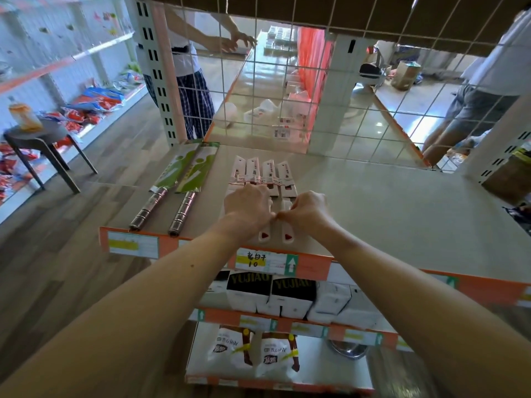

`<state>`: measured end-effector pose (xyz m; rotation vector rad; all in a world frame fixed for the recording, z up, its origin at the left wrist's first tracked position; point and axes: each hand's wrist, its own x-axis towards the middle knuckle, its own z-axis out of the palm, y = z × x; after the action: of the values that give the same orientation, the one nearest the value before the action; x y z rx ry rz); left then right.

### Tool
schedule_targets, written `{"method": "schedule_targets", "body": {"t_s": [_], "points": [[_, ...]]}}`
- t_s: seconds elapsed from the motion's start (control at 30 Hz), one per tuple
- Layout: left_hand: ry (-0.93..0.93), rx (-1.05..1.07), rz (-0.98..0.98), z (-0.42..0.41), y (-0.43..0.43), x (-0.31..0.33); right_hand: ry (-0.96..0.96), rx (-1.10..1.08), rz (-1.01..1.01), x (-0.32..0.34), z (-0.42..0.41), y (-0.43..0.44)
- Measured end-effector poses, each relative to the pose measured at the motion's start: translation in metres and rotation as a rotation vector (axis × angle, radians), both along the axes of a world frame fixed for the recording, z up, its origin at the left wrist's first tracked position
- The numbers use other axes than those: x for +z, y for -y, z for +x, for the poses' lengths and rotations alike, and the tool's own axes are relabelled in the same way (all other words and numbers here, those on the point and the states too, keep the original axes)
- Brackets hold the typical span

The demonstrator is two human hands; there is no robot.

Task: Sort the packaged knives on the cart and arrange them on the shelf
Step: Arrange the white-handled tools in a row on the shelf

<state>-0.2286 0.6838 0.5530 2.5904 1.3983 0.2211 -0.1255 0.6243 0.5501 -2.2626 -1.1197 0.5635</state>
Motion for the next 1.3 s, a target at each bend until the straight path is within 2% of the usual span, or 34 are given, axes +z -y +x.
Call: {"method": "schedule_targets", "body": {"t_s": [0.13,0.9,1.07,1.3], "points": [[-0.012,-0.002,-0.005,-0.002,0.0,0.0,-0.038,0.006,0.018,-0.001,-0.005,0.001],[0.005,-0.1,-0.058,-0.014,-0.001,-0.003,0.01,0.007,-0.008,-0.003,-0.013,0.005],[0.068,-0.129,-0.05,-0.017,-0.004,-0.003,0.026,-0.002,0.015,0.001,-0.013,0.007],[0.163,-0.132,0.04,-0.019,-0.017,-0.003,0.184,-0.058,-0.04,0.007,-0.013,0.011]]}}
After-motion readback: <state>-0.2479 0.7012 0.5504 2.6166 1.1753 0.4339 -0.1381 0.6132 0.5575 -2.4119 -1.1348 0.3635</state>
